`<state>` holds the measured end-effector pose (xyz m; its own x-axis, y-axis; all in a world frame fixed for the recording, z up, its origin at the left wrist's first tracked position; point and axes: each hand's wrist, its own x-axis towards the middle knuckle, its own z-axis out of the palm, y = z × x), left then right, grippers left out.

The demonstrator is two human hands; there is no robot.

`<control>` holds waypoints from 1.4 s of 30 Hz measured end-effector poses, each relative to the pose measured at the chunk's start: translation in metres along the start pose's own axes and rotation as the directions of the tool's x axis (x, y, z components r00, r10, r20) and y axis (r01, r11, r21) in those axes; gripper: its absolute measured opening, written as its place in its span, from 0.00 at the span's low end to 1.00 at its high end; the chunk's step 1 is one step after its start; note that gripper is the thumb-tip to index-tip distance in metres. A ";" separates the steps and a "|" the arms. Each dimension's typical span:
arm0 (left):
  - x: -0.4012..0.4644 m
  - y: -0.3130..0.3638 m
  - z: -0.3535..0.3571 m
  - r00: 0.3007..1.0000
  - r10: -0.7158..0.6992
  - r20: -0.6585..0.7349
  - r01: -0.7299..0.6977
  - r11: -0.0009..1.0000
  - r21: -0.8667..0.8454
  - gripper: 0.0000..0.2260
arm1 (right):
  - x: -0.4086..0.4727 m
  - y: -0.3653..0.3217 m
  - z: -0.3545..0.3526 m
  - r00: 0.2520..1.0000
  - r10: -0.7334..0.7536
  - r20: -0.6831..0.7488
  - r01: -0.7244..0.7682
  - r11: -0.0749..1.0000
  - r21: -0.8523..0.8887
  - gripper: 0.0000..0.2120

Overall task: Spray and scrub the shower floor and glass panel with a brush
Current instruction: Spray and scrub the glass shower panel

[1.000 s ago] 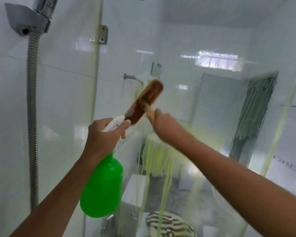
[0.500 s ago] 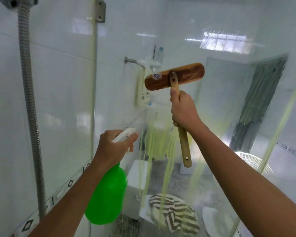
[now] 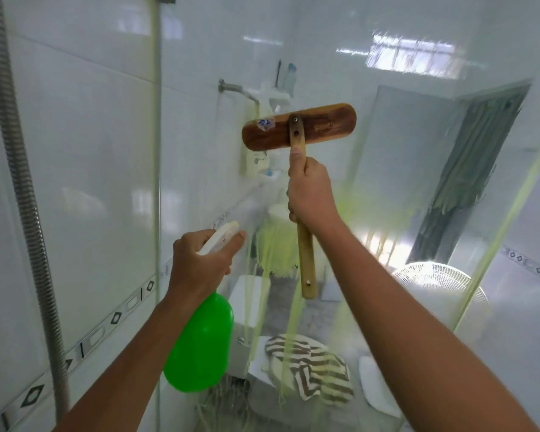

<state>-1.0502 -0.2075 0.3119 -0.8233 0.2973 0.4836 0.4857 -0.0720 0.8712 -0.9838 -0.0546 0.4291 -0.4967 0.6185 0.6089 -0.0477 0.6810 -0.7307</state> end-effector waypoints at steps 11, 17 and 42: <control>-0.010 -0.018 -0.020 0.997 0.059 -0.042 -0.056 0.995 0.088 0.15 | -0.166 0.153 0.084 0.971 0.230 0.062 -0.221 0.967 -0.124 0.29; -0.005 -0.015 -0.026 0.998 0.037 -0.049 -0.033 0.996 0.082 0.14 | -0.056 0.054 0.050 0.999 0.001 -0.048 -0.004 0.998 -0.058 0.22; -0.016 -0.010 -0.011 0.999 0.035 0.021 -0.035 0.999 0.018 0.13 | -0.149 0.163 0.059 0.982 0.181 0.049 -0.179 0.983 -0.049 0.22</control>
<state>-1.0450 -0.2215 0.2969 -0.7995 0.3144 0.5118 0.5197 -0.0653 0.8519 -0.9686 -0.0589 0.2016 -0.5392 0.7114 0.4507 0.0843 0.5780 -0.8116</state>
